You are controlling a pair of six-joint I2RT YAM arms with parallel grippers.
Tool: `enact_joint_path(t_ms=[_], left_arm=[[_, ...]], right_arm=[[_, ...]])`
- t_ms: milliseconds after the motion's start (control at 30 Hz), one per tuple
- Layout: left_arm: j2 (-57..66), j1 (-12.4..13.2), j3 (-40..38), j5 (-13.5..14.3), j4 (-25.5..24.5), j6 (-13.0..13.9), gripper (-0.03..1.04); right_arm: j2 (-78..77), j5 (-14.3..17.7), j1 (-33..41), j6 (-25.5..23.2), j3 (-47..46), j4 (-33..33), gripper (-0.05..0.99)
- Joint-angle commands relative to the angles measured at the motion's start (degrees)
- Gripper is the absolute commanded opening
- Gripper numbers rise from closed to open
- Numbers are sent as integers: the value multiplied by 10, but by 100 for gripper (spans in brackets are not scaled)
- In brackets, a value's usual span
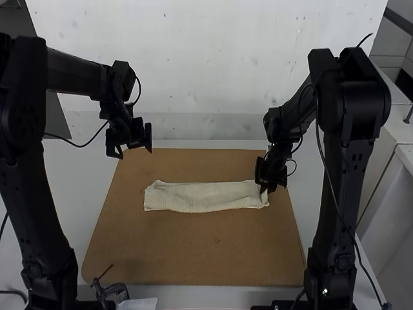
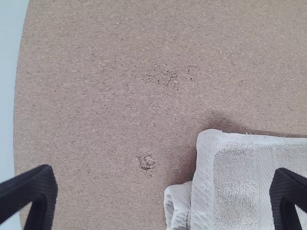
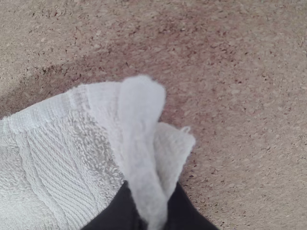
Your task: Fold the towel.
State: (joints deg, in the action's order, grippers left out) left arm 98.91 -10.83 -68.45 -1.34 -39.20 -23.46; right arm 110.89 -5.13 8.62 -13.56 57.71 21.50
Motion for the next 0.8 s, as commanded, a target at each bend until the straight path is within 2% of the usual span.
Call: enact_joint_path(t_ms=[0, 200, 567, 767], left_arm=[[-38, 5, 3, -7, 0, 0, 101], [-43, 12, 9, -6, 0, 2, 101], [-72, 17, 23, -6, -1, 4, 101], [-77, 18, 32, -6, -1, 4, 101]], right_arm=[[15, 5, 4, -6, 6, 14, 2], [-11, 5, -42, 9, 6, 28, 2], [-57, 5, -240, 111, 72, 96, 1], [-54, 6, -271, 124, 88, 101, 1]])
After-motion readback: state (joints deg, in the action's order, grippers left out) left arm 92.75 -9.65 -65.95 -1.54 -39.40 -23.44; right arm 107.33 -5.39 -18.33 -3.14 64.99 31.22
